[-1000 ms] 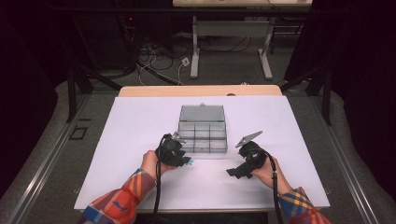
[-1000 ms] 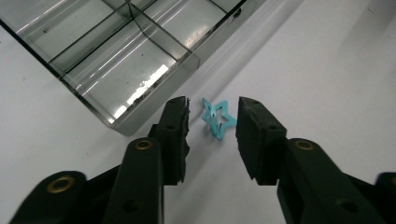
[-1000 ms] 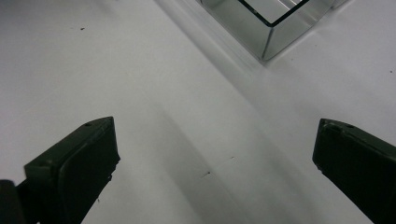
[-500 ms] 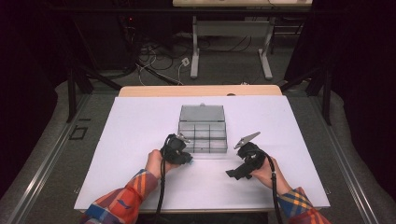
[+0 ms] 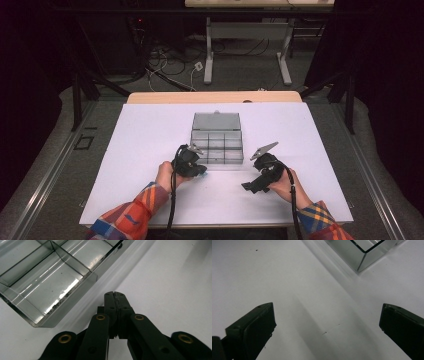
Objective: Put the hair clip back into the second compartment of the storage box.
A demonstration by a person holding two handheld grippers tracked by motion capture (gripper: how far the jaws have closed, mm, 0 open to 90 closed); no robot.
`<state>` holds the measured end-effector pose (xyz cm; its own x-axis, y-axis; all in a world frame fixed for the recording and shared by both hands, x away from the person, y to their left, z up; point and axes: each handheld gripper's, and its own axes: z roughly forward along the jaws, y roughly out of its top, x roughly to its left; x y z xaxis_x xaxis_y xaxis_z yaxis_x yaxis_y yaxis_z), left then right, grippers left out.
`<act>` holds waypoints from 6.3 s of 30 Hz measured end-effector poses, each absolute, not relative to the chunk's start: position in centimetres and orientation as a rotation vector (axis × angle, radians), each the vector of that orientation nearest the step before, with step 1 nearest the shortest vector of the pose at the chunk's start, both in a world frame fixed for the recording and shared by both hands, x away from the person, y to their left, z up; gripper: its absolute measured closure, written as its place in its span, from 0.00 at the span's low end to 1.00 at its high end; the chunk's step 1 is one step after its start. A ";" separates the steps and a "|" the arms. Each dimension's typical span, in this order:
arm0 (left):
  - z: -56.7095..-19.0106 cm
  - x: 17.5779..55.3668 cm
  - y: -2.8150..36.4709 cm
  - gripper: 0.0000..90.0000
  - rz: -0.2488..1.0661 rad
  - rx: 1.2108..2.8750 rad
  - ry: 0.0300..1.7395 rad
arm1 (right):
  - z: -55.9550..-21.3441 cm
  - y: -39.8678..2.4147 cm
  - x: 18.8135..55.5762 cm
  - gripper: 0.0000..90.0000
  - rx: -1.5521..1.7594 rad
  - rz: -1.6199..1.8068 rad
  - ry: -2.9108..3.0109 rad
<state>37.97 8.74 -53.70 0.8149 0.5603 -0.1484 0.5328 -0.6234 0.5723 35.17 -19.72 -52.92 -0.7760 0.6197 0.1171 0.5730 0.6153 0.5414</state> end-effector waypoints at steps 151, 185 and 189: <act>-50.2 44.5 6.3 0.99 0.258 2.262 0.778 | -52.6 -20.4 35.3 0.00 1.008 0.879 2.682; -51.8 46.7 5.8 0.99 0.245 2.284 0.809 | -52.6 -20.5 35.2 0.00 1.011 0.883 2.673; -52.1 46.7 5.8 0.99 0.246 2.283 0.819 | -52.6 -20.5 35.2 0.00 1.013 0.883 2.670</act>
<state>46.75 5.82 -52.14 0.7832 0.6197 -0.0508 0.4890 -0.5634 0.6659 35.21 -20.52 -52.57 -0.7600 0.6468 0.0635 0.5571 0.5980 0.5763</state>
